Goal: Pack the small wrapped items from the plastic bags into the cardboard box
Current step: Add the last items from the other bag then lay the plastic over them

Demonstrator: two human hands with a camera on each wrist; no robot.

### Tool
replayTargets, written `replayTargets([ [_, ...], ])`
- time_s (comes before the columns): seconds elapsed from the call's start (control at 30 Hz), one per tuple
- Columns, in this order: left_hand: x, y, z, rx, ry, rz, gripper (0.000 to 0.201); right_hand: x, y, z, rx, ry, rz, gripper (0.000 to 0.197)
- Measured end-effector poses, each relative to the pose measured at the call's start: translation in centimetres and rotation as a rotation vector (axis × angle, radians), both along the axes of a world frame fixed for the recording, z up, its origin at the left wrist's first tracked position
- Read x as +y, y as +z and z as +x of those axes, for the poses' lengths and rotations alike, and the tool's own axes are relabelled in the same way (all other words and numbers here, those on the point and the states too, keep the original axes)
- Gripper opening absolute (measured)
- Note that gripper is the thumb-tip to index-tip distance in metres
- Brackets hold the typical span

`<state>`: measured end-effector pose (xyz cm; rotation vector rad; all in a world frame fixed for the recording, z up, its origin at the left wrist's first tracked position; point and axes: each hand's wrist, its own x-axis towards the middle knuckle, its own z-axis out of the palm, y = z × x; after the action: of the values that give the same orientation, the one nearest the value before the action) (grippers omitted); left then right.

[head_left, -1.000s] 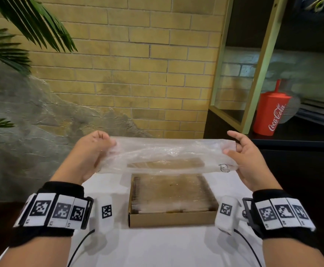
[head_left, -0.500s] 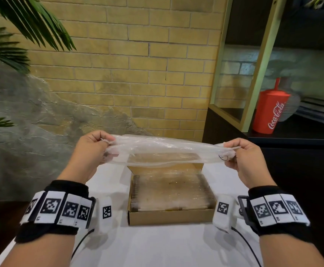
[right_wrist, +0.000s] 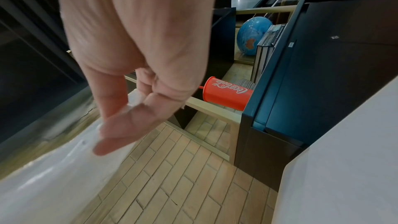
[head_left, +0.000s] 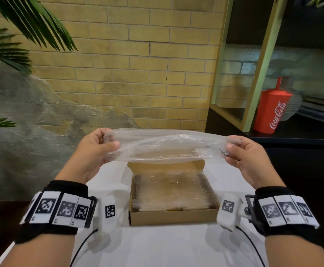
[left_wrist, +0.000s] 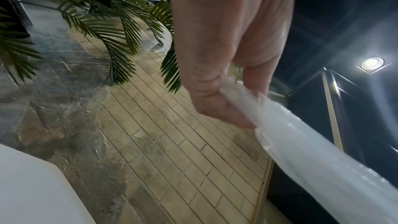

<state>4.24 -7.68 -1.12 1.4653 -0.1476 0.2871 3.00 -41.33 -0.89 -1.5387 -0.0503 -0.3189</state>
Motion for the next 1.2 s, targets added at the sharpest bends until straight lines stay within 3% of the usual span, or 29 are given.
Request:
replayTargets([
  [0.27, 0.0, -0.6, 0.9, -0.032, 0.110, -0.056, 0.041, 0.0, -0.4, 0.5, -0.047, -0.009, 0.092, 0.031],
  [0.43, 0.6, -0.6, 0.9, -0.022, 0.087, -0.046, 0.063, -0.1, -0.5, 0.8, -0.052, -0.029, 0.195, 0.029],
  [0.67, 0.1, -0.3, 0.5, -0.024, 0.137, 0.010, 0.057, -0.2, -0.4, 0.7, -0.025, -0.003, 0.255, 0.029],
  [0.73, 0.3, 0.0, 0.2, -0.024, 0.073, -0.037, 0.054, -0.6, -0.4, 0.5, -0.022, 0.024, 0.299, 0.033],
  [0.87, 0.2, 0.4, -0.4, -0.025, -0.099, -0.082, 0.013, -0.8, -0.4, 0.5, 0.006, -0.027, 0.170, 0.019],
  [1.0, 0.1, -0.1, 0.0, -0.043, -0.059, 0.063, 0.022, -0.6, -0.5, 0.7, -0.009, -0.020, 0.080, 0.021],
  [1.13, 0.3, -0.3, 0.1, -0.033, -0.023, 0.029, 0.039, -1.0, -0.4, 0.5, -0.022, 0.022, 0.114, 0.040],
  [1.2, 0.3, -0.4, 0.3, -0.050, 0.014, -0.004, 0.042, -1.0, -0.5, 0.5, -0.006, 0.054, 0.052, 0.039],
])
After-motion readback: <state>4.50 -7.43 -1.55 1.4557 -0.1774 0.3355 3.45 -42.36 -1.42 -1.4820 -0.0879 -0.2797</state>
